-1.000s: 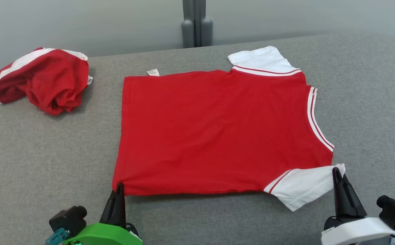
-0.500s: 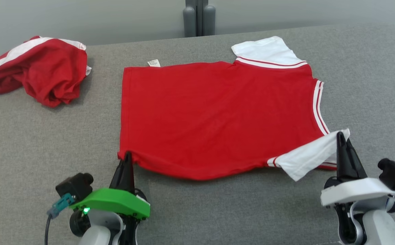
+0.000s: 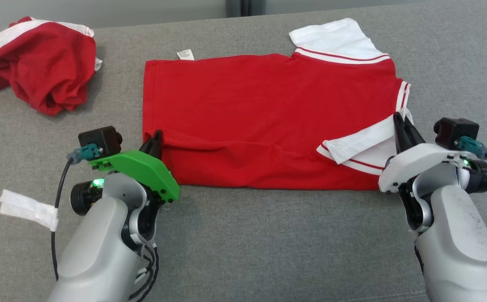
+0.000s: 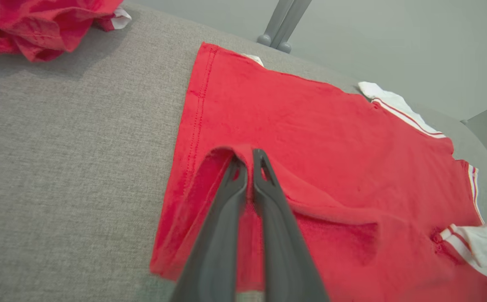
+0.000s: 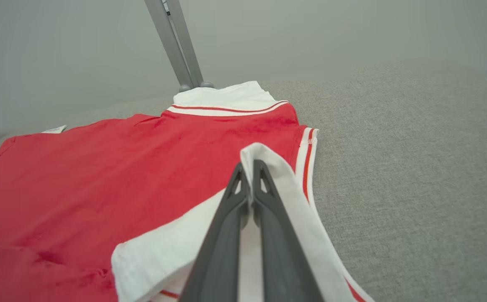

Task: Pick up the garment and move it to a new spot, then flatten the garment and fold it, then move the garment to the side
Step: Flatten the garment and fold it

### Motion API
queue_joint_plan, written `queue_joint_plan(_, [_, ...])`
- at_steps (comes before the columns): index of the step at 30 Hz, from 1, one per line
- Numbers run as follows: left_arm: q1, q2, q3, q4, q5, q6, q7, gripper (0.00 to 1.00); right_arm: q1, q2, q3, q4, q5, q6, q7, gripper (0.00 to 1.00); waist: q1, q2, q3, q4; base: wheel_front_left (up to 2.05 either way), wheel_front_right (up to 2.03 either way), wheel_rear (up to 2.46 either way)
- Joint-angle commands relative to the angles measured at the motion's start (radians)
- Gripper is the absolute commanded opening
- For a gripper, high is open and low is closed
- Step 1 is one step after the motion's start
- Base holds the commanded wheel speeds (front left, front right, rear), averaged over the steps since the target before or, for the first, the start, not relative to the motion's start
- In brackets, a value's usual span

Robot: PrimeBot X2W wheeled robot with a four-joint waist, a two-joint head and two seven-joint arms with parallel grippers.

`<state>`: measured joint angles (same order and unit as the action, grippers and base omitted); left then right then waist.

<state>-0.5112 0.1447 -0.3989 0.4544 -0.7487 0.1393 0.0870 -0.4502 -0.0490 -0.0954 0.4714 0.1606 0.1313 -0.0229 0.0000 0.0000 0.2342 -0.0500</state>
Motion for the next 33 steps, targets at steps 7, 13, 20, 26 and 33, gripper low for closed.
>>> queue_joint_plan(7, [-0.109, 0.034, -0.022, 0.082, 0.03, -0.007, 0.056, 0.0, -0.122, -0.003, 0.002, 0.103, -0.052, -0.001, 0.068, 0.0, 0.0, 0.0, 0.025, -0.005, 0.0, 0.0, 0.0])
queue_joint_plan(13, [-0.147, 0.027, -0.023, 0.121, 0.029, -0.008, 0.05, 0.0, -0.209, -0.003, -0.045, 0.216, -0.102, -0.001, 0.084, 0.0, 0.0, 0.0, 0.042, -0.002, 0.0, 0.0, 0.0])
queue_joint_plan(20, [-0.15, 0.022, -0.034, 0.149, 0.027, -0.021, 0.044, 0.34, -0.282, -0.002, -0.089, 0.345, -0.13, -0.001, 0.088, 1.0, 0.0, 0.0, 0.039, 0.005, 0.0, 0.0, 0.0])
queue_joint_plan(26, [-0.12, 0.04, -0.042, 0.134, 0.036, -0.024, 0.036, 1.0, -0.335, -0.003, -0.094, 0.403, -0.15, -0.001, 0.091, 1.0, 0.0, 0.0, 0.015, 0.005, 0.0, 0.0, 0.0])
queue_joint_plan(33, [-0.043, 0.084, -0.044, 0.055, 0.026, -0.018, 0.052, 1.0, -0.31, -0.025, -0.052, 0.386, -0.14, -0.001, 0.113, 1.0, 0.0, 0.0, -0.032, 0.006, 0.0, 0.0, 0.0])
